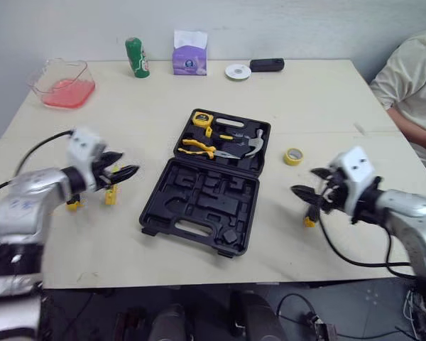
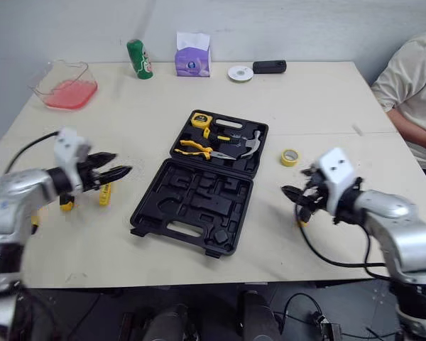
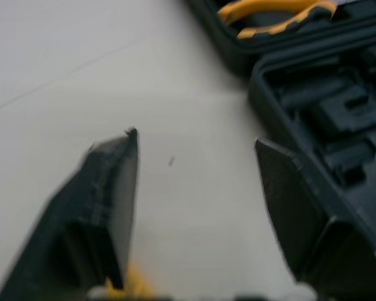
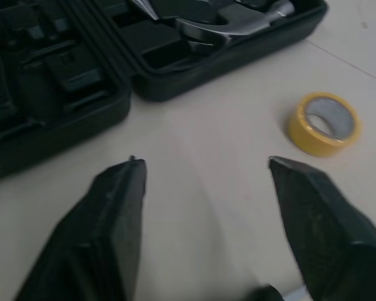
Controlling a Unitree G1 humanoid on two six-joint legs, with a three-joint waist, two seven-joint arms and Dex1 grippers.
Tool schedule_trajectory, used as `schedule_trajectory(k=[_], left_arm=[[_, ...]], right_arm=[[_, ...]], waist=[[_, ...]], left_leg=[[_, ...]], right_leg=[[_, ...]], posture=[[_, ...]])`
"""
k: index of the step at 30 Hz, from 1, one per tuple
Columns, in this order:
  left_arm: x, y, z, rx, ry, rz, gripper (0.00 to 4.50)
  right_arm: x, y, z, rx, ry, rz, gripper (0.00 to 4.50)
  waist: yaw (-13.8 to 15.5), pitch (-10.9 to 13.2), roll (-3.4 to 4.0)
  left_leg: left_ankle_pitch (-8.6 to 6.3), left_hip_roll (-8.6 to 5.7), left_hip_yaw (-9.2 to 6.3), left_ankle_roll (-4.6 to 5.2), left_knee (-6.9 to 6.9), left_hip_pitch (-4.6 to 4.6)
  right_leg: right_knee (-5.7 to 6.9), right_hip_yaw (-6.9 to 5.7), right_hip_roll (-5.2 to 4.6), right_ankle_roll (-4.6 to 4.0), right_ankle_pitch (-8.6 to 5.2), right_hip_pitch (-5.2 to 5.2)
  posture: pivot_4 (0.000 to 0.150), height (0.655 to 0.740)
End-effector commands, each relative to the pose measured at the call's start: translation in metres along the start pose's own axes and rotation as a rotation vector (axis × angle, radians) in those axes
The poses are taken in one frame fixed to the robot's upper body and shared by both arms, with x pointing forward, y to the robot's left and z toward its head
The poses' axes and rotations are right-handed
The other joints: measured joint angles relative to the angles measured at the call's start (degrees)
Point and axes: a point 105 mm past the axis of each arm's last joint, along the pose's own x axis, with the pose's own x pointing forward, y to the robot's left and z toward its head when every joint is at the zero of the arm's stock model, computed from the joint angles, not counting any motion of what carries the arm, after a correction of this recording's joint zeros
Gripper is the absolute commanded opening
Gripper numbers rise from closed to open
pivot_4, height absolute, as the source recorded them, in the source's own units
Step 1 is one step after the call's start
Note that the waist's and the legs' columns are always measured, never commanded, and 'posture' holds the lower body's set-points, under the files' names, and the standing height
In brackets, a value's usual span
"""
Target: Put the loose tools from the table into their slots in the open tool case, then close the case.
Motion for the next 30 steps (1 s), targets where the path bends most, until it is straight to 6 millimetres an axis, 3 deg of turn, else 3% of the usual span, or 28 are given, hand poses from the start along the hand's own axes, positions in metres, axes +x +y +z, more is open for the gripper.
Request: schedule_trajectory(k=[1, 3, 4, 12, 16, 23, 26, 30], left_arm=[[0.024, 0.002, -0.001, 0.040, 0.031, -0.004, 1.15], [0.044, 0.003, -0.003, 0.038, 0.042, 0.002, 0.16], [0.052, 0.003, -0.004, 0.042, 0.049, 0.007, 0.00], [0.088, -0.005, 0.004, 0.043, 0.033, -0.026, 0.00], [0.097, -0.017, 0.007, 0.063, 0.039, -0.094, 0.00], [0.086, -0.054, 0.000, 0.100, 0.049, -0.330, 0.00], [0.069, -0.085, -0.003, 0.116, 0.045, -0.477, 0.00], [0.051, -0.111, -0.008, 0.107, 0.054, -0.546, 0.00]], right_arm=[[0.011, -0.006, 0.005, -0.046, 0.011, -0.042, 1.41], [0.021, -0.001, 0.006, -0.051, 0.020, -0.018, 0.34], [0.026, 0.001, 0.005, -0.052, 0.028, -0.009, 0.04], [0.050, 0.002, -0.002, -0.069, 0.073, -0.015, 0.04], [0.066, 0.011, 0.007, -0.107, 0.046, 0.019, 0.04], [0.075, 0.035, 0.026, -0.166, -0.038, 0.145, 0.04], [0.067, 0.057, 0.032, -0.195, -0.080, 0.273, 0.04], [0.057, 0.069, 0.029, -0.246, -0.085, 0.347, 0.04]], waist=[[-0.07, 0.00, 0.00], [-0.05, 0.00, 0.00], [-0.01, 0.00, 0.00], [-0.04, 0.00, -0.01], [-0.06, 0.00, -0.01], [-0.13, 0.00, 0.00], [-0.20, 0.01, 0.01], [-0.15, 0.01, 0.01]], left_leg=[[-0.01, 0.01, 0.01, 0.01, 0.05, -0.06], [-0.02, 0.00, 0.04, 0.01, 0.17, -0.12], [-0.02, 0.00, 0.07, 0.02, 0.22, -0.18], [-0.02, 0.06, 0.07, 0.00, 0.31, -0.28], [-0.02, 0.13, 0.07, 0.01, 0.34, -0.28], [-0.02, 0.20, 0.07, 0.03, 0.37, -0.36], [-0.03, 0.27, 0.05, 0.03, 0.35, -0.36], [-0.07, 0.46, -0.09, -0.06, 0.39, -0.35]], right_leg=[[0.00, -0.02, 0.03, 0.00, 0.00, -0.02], [0.03, -0.08, 0.11, 0.00, 0.00, -0.01], [0.02, -0.10, 0.16, 0.00, 0.00, -0.03], [0.27, -0.16, 0.25, 0.01, 0.01, -0.06], [0.33, -0.16, 0.24, 0.01, 0.01, -0.06], [0.30, -0.23, 0.19, 0.02, 0.01, -0.07], [0.30, -0.23, 0.24, 0.02, 0.01, -0.08], [0.28, -0.15, 0.42, 0.01, 0.01, -0.11]], posture=[[0.150, 0.7400], [0.150, 0.7400], [0.150, 0.7400], [0.150, 0.7400], [0.150, 0.7400], [0.150, 0.7400], [0.150, 0.7400], [0.150, 0.7400]])
